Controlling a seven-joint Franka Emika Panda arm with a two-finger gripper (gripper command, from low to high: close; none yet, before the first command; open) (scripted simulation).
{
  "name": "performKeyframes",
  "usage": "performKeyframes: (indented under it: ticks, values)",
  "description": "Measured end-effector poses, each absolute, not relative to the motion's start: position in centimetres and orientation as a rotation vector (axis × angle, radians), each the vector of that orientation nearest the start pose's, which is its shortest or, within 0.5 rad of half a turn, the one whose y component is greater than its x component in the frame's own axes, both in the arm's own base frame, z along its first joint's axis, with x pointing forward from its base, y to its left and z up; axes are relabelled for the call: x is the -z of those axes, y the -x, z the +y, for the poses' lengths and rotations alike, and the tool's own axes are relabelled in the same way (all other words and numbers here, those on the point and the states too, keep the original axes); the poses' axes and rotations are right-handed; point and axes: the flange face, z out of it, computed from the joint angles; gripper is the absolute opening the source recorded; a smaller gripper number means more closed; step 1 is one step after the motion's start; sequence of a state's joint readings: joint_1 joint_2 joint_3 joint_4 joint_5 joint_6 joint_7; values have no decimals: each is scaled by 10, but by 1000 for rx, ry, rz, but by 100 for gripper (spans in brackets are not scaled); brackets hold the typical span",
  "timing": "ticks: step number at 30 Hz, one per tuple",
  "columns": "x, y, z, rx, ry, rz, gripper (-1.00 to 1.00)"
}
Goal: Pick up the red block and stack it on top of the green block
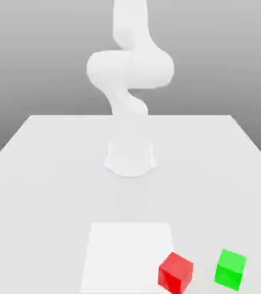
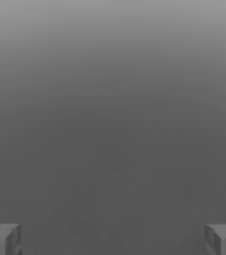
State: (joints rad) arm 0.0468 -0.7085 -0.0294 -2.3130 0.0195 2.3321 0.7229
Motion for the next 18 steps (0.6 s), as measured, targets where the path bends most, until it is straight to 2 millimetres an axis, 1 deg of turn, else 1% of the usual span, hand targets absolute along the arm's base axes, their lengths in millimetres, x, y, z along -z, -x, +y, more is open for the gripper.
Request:
performKeyframes:
  ticks: [4,7,9,11,14,18]
  values:
    - [-609,-429,15,780,2648,784,0]
    - [-556,-457,26,669,2732,667,0]
    - [-520,-472,35,597,2785,587,0]
    - [-483,-483,44,526,2835,506,0]
    - [-427,-495,58,419,2905,381,0]
    - [-352,-499,76,279,2991,200,0]
